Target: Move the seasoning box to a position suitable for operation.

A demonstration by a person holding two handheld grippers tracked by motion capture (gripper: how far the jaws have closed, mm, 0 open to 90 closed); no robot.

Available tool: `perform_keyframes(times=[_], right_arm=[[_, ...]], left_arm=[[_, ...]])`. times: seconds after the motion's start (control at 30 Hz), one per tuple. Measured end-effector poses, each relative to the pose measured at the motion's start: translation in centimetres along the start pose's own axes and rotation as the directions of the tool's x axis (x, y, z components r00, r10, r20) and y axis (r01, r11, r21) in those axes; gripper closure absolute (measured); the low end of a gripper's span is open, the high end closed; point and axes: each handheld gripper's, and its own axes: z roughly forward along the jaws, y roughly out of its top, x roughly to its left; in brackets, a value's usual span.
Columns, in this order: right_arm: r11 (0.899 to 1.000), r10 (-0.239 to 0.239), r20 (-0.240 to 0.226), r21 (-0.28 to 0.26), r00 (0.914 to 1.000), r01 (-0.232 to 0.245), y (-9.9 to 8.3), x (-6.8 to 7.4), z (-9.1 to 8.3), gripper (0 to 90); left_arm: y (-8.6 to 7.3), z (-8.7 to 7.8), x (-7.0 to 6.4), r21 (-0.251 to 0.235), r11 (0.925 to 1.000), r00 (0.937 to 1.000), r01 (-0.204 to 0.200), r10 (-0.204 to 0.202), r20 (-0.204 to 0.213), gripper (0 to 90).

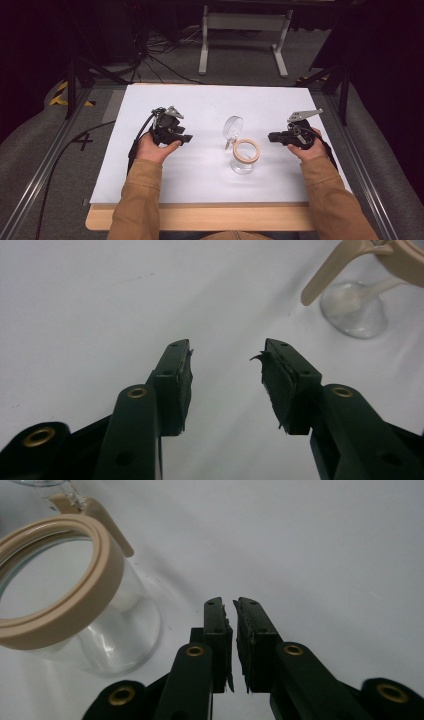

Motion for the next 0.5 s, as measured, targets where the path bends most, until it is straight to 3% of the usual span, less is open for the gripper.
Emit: perform_keyframes(times=[0.2, 0.5], right_arm=[[0.996, -0.063, -0.039, 0.066, 0.9973, 0.065, 0.2, 1.7, 1.8, 83.8], [0.987, -0.086, -0.098, 0.131, 0.9915, 0.098, 0.0, 2.9, 3.6, 85.2]], left_arm=[[1.2, -0.9, -1.7, 0.011, 0.9985, 0.9985, -0.055, 0.054, 0.009, 53.5], [1.5, -0.5, -2.3, 0.014, 0.9976, 0.9974, -0.067, 0.067, 0.029, 52.7]])
